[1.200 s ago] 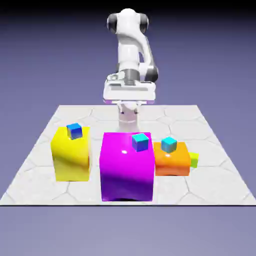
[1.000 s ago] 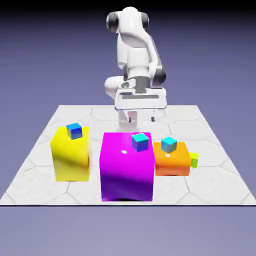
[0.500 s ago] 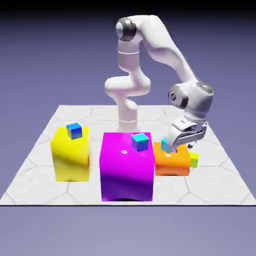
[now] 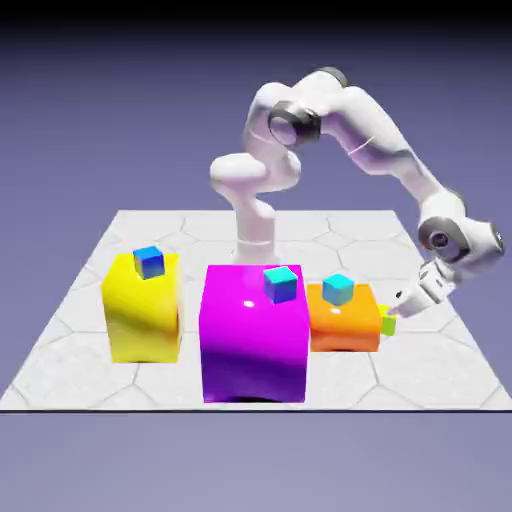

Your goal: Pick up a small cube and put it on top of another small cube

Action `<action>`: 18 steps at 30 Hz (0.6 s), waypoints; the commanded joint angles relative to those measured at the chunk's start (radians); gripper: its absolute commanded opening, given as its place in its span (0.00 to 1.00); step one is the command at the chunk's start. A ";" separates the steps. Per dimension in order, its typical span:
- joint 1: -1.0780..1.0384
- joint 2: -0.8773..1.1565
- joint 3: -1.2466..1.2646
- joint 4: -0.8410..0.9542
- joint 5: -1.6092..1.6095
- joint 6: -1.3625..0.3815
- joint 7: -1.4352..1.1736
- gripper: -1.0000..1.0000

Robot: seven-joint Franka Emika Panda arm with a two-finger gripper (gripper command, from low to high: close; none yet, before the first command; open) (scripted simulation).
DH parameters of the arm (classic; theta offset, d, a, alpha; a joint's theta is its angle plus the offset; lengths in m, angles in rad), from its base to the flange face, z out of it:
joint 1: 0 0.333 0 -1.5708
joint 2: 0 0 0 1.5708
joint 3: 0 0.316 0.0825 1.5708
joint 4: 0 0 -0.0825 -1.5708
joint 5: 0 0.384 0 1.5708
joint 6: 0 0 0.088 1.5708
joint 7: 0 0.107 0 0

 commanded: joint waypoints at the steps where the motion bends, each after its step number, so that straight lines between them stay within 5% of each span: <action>1: 0.007 0.036 0.021 0.024 -0.017 -0.038 0.006 0.50; 8: -0.032 0.107 0.001 -0.081 -0.124 0.095 0.040 0.50; 9: -0.032 0.107 0.001 -0.081 -0.124 0.095 0.040 0.00; 18: 0.006 -0.102 -0.072 0.071 0.059 -0.106 -0.047 0.00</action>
